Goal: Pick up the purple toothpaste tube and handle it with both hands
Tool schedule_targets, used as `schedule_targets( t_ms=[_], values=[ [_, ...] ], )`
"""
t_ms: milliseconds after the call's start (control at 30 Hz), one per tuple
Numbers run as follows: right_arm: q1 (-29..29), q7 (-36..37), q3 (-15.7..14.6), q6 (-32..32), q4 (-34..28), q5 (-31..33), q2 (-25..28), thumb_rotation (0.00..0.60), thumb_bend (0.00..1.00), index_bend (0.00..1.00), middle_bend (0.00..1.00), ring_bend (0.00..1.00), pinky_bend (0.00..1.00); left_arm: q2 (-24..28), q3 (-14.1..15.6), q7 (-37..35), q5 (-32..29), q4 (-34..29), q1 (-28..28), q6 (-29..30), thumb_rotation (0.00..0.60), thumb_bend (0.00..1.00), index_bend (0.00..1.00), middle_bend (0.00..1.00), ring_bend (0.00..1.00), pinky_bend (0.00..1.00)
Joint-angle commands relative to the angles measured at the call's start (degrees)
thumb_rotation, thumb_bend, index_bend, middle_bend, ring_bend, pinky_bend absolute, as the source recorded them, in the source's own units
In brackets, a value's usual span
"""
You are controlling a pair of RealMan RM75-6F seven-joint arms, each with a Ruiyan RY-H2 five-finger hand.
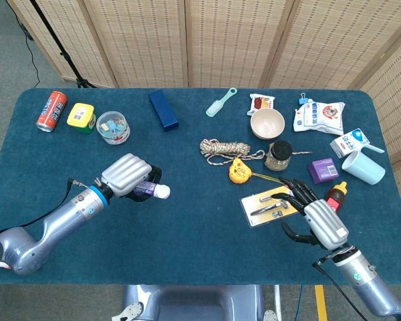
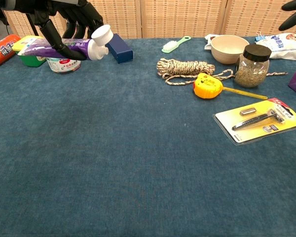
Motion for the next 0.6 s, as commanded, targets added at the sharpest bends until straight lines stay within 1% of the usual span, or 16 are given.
schedule_targets(
  t_ms=[33,300,600],
  values=[
    [1.31,0.52,-0.32,-0.78,0.63,-0.38,-1.16,0.600,0.46,0.21,0.02,0.00,0.00,0.39,-0.26,0.51,-2.20,-0.35,-1.52,-1.79,0.600,0.76,0.62,0.56,0.54,0.58],
    [3.80,0.68,-0.27,-1.51,1.68,-0.23,-3.55,0.600,0.46,0.16,0.00,0.00,0.00,-1.14,0.23,3.70,-6.67,-0.07,-4.72,-3.45,0.600,0.76,0.62,0.56,0.54,0.58],
    [6.77,-0.58,-0.06,-3.44,2.69,0.96,-6.10,0.600,0.46,0.12,0.00,0.00,0.00,-5.29,1.16,8.28,-13.75,1.95,-9.87,-4.11,0.600,0.76,0.62,0.56,0.54,0.58]
  ],
)
